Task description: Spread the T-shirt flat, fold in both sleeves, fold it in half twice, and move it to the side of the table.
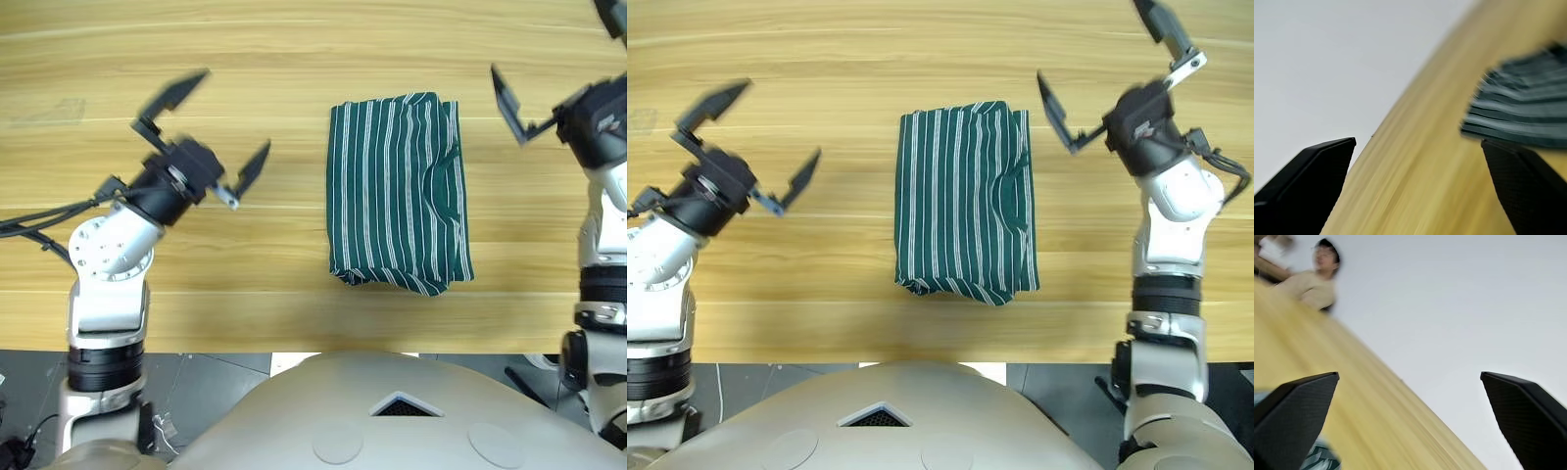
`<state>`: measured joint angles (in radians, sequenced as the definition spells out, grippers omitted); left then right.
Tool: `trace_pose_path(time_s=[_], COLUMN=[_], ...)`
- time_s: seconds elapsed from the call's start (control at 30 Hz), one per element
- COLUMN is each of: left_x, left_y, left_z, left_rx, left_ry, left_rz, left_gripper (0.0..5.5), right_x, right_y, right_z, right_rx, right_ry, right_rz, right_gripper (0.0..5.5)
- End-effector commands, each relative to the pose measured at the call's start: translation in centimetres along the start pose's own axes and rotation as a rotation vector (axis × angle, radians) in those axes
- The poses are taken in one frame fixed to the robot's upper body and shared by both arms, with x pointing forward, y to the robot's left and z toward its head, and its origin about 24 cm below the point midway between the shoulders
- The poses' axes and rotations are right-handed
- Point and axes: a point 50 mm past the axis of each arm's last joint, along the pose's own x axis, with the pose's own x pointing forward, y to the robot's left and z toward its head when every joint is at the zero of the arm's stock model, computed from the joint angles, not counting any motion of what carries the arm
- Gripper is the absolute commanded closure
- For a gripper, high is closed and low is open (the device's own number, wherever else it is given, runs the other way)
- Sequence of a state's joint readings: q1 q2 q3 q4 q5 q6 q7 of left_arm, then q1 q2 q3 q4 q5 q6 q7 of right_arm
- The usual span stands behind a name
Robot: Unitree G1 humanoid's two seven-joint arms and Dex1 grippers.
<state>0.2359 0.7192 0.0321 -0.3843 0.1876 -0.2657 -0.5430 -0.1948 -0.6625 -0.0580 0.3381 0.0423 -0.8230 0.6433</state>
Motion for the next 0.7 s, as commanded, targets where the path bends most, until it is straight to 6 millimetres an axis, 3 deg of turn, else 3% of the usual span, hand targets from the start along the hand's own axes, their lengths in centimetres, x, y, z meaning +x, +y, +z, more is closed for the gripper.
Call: trace_pose_path(time_s=[0.03,0.1,0.23,0.43,0.7], left_x=[-0.8,-0.6,-0.5,0.3,1.4], left_y=[-3.8,-4.4,-5.7,-7.4,-9.4], left_z=[1.0,1.6,1.4,-0.6,-1.1], left_rx=[0.396,0.527,0.71,0.749,0.684], left_ry=[-0.116,-0.203,-0.34,-0.419,-0.492], left_rz=[-0.296,-0.316,-0.314,-0.291,-0.317], left_gripper=[0.74,0.74,0.74,0.74,0.74], right_x=[-3.5,-5.5,-8.2,-9.1,-9.0], right_y=[1.4,2.3,3.7,6.7,7.6], right_z=[0.2,-0.2,-1.0,-0.9,-1.1], right_rx=[-0.381,-0.454,-0.434,-0.397,-0.37], right_ry=[-0.079,-0.12,-0.067,-0.143,-0.196], right_rz=[0.434,0.556,0.678,0.839,0.83], right_gripper=[0.13,0.13,0.13,0.13,0.13])
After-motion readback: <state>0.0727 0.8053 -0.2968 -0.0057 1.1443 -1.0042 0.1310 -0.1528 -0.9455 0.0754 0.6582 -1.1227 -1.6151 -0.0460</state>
